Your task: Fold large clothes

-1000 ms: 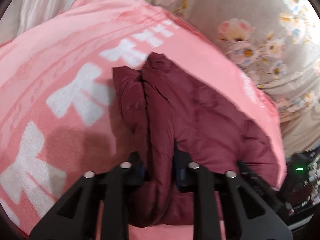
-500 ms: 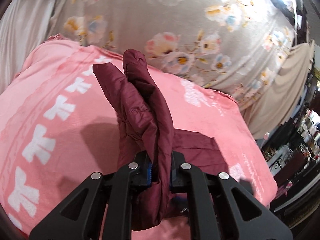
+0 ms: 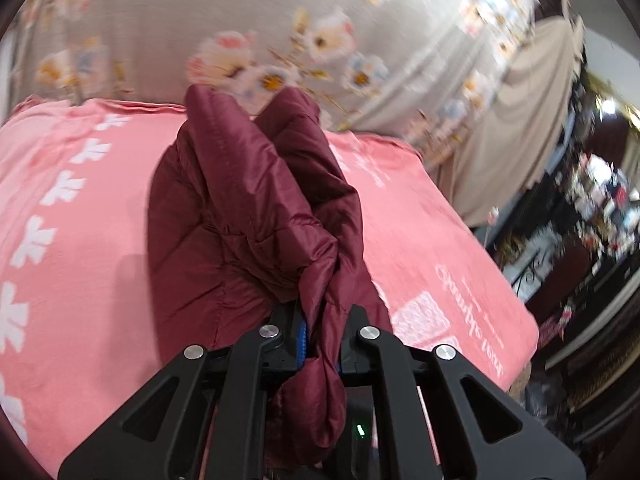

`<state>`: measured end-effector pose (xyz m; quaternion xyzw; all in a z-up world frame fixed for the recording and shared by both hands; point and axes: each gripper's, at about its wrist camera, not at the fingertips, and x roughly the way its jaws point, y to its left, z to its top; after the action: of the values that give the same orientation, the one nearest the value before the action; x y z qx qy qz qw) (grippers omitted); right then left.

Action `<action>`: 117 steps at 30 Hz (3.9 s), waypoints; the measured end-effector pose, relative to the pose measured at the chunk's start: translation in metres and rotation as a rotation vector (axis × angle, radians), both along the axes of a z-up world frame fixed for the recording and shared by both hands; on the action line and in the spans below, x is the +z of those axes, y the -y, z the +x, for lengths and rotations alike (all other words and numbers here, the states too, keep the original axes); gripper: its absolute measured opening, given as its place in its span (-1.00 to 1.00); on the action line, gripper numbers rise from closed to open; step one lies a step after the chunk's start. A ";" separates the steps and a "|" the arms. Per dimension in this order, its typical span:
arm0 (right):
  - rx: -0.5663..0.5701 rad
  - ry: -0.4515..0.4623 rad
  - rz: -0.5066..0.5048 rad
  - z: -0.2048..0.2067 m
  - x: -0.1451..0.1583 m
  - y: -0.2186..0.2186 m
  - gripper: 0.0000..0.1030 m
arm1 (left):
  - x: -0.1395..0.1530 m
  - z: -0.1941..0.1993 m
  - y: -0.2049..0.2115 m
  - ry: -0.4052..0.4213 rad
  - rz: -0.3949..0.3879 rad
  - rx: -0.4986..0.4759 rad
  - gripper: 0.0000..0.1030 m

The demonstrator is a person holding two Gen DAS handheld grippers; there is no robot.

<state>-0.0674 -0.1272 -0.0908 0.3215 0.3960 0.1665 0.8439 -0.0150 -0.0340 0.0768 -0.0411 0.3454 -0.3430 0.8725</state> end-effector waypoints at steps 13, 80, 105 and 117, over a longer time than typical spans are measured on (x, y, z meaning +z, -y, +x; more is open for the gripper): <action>-0.272 -0.041 -0.142 -0.085 0.011 0.105 -0.92 | -0.087 0.027 0.140 -0.149 0.180 -0.102 -0.87; -0.489 -0.010 -0.180 -0.052 -0.002 0.168 -0.98 | -0.145 0.122 0.267 0.010 0.503 -0.080 -0.40; -0.488 0.015 -0.152 -0.060 -0.001 0.163 -0.86 | -0.138 0.123 0.258 0.018 0.437 -0.047 -0.38; -0.492 0.071 -0.309 -0.058 0.072 0.157 -0.40 | -0.046 0.109 0.186 0.012 0.285 0.032 0.09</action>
<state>-0.1256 -0.2839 -0.0190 0.2695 0.2969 -0.0940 0.9112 0.0939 -0.2202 0.0312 0.0798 0.3849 -0.2765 0.8769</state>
